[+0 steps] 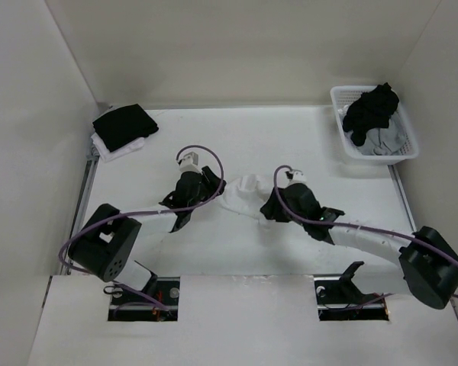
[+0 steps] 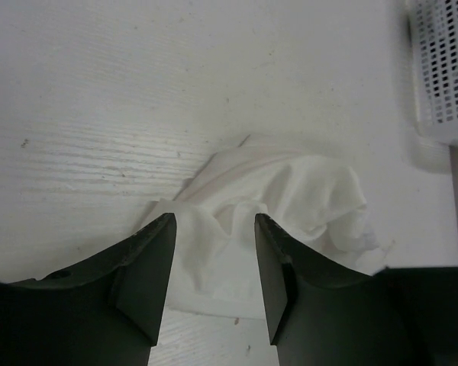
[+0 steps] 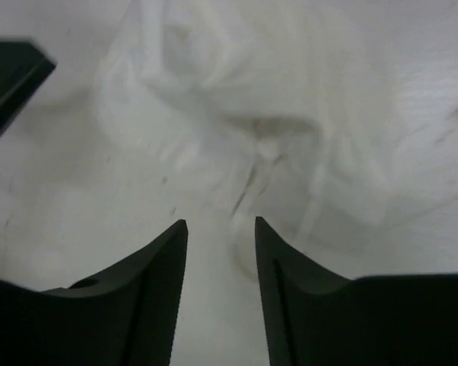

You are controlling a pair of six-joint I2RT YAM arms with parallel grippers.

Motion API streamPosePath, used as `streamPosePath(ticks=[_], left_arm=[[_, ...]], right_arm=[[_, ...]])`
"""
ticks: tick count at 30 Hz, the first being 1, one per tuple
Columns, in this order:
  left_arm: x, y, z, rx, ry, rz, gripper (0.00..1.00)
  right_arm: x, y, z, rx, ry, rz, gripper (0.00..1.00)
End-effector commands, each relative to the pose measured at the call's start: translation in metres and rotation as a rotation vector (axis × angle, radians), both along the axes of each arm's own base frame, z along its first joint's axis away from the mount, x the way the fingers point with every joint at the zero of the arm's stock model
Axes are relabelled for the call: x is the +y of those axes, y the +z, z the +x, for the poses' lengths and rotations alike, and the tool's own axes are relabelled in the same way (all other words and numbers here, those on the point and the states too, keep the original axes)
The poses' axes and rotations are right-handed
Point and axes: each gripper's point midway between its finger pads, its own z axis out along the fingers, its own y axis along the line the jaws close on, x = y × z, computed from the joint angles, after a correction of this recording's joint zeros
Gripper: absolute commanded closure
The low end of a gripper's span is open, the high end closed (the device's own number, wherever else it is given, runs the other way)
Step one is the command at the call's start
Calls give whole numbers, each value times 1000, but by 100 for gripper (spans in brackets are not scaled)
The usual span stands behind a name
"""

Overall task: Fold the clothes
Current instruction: Flatten the tank top out

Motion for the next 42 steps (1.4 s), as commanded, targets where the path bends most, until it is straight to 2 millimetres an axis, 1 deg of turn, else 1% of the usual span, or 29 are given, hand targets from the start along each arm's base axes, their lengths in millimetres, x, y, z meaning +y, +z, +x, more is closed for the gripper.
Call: streamPosePath(ticks=[1,2,3,5,6,7,8,9,11,13,14,15,17,19,20,22,24,25,27,28,29,30,32,34,36,37,39,41,42], left_arm=[[11,-5,16,-20,65,132,57],[12,-14,15,1,65,169,57],[15,-18,14,11,69,184,57],[15,-25,12,28,66,205,57],[14,-29,10,37,56,213,57],[12,-31,9,41,48,215,57],[9,-39,6,60,25,220,57],[9,-39,6,61,25,220,57],[7,-47,4,80,12,215,58],[3,-51,4,91,-7,205,62],[1,-52,4,92,-16,198,67],[-1,-51,4,89,-23,192,71],[-5,-47,4,82,-35,178,81],[-7,-39,4,67,-37,169,88],[-8,-33,5,55,-36,162,90],[-8,-11,4,14,-36,138,93],[-7,20,0,-43,-33,119,93],[-5,41,-3,-79,-27,105,93],[0,88,-9,-161,-18,84,93],[2,105,-12,-191,-13,80,93],[5,122,-14,-220,-7,75,93],[10,147,-17,-258,2,71,93],[12,170,-20,-285,6,57,93],[15,202,-22,-324,17,16,92],[18,227,-20,-361,29,-14,92],[20,240,-14,-378,43,-25,92],[21,262,-3,-405,62,-44,92],[22,284,18,-428,87,-65,92],[20,302,28,-446,90,-87,92]], right_arm=[[36,-9,-22,10,93,-26,49],[47,-14,-21,10,114,-43,48],[52,-16,-19,12,117,-50,48],[62,-18,-10,7,120,-61,51],[65,-23,-6,10,117,-78,52],[66,-26,-3,11,107,-92,53],[65,-33,4,12,80,-131,54],[65,-34,5,12,77,-136,54],[65,-36,8,8,60,-161,55],[68,-35,10,-6,51,-173,55],[69,-36,11,-9,45,-181,55],[67,-37,14,-12,31,-192,57],[64,-40,18,-13,4,-220,66],[58,-40,22,-23,-28,-250,82],[57,-35,22,-39,-29,-255,84],[53,-19,22,-85,-39,-264,86],[49,4,19,-141,-30,-271,88],[48,16,16,-166,-17,-271,89],[48,55,8,-240,24,-238,90],[47,80,2,-286,45,-207,91],[46,100,0,-319,58,-182,91],[46,132,-7,-367,84,-127,92],[48,167,-14,-410,113,-53,92],[47,214,-18,-471,144,60,92],[46,241,-12,-507,151,122,92],[47,254,-7,-526,156,150,92],[47,284,12,-576,146,198,93],[48,319,39,-627,131,235,95],[48,338,48,-656,129,253,95]])
